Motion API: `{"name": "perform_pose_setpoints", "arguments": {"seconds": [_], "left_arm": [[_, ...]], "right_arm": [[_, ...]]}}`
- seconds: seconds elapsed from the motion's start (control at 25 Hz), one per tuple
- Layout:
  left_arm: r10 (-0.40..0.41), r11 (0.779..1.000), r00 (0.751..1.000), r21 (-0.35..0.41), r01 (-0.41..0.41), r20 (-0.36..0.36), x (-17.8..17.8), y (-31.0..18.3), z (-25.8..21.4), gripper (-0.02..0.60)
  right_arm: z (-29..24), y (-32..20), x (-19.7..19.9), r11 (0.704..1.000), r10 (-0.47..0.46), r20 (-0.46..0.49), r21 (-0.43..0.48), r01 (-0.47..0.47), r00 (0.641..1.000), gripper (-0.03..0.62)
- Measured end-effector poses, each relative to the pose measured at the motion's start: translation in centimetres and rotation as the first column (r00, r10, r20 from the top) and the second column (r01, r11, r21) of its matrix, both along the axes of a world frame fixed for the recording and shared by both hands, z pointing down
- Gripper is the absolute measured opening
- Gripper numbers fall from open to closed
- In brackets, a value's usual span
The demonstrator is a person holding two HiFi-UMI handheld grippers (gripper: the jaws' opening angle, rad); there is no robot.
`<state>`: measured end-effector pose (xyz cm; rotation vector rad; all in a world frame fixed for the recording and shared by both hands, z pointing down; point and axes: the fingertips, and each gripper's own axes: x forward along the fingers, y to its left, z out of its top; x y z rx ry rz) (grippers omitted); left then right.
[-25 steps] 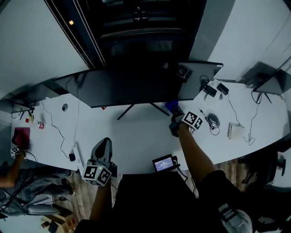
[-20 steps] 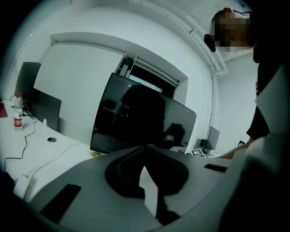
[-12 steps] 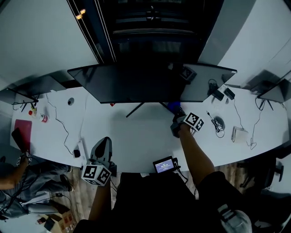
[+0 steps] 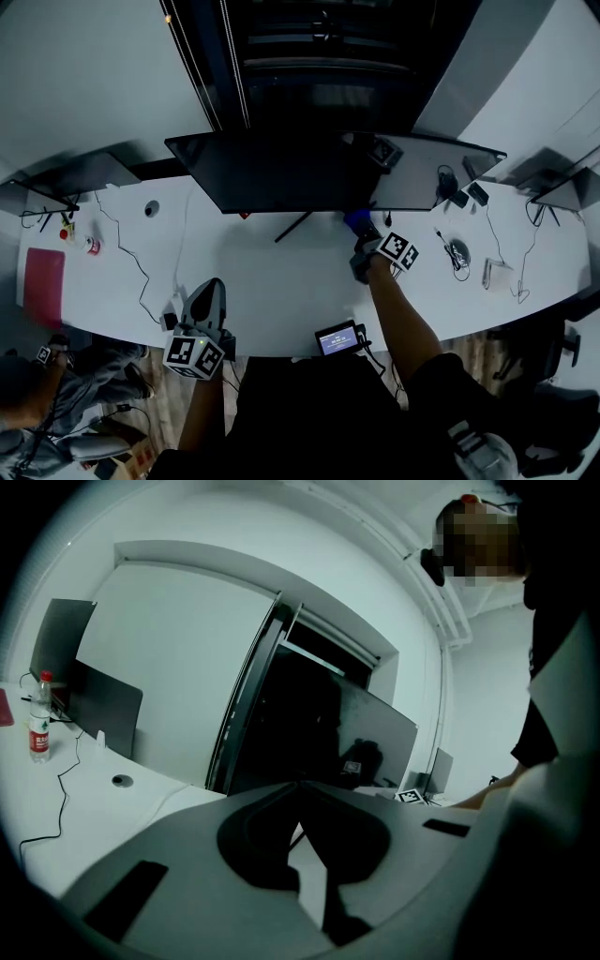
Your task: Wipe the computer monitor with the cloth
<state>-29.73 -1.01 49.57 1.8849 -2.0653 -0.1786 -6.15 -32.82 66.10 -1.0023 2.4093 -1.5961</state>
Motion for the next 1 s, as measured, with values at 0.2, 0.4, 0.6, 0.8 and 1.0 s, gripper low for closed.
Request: {"name": "perform_pose_setpoints", "arguments": {"seconds": [0.2,0.4,0.6,0.8,1.0], "left_arm": [[0.024,1.0,1.0,-0.002,-0.024,-0.006,-2.0,0.3,0.3,-0.006],[0.039,0.999,0.999,0.0,-0.039,-0.013,-3.5,0.6,0.6,-0.006],[0.05,0.999,0.999,0.004,-0.05,-0.018,-5.0,0.8,0.8,-0.006],[0.055,0.998,0.998,0.016,-0.054,-0.028,-6.3,1.1,1.2,-0.006],[0.066,0.998,0.997,0.02,-0.065,-0.033,-7.3,1.4,1.5,-0.006]], "right_arm": [[0.0,0.8,-1.6,1.0,0.009,-0.011,0.0,-0.009,1.0,0.063],[0.0,1.7,-3.2,1.0,0.01,-0.014,0.008,-0.01,1.0,0.063],[-0.1,2.5,-5.0,1.0,0.004,-0.016,0.009,-0.004,1.0,0.063],[0.0,3.5,-7.0,1.0,-0.012,-0.025,0.008,0.012,1.0,0.063],[0.0,4.5,-9.2,0.999,-0.034,-0.024,0.014,0.035,0.999,0.063]]}}
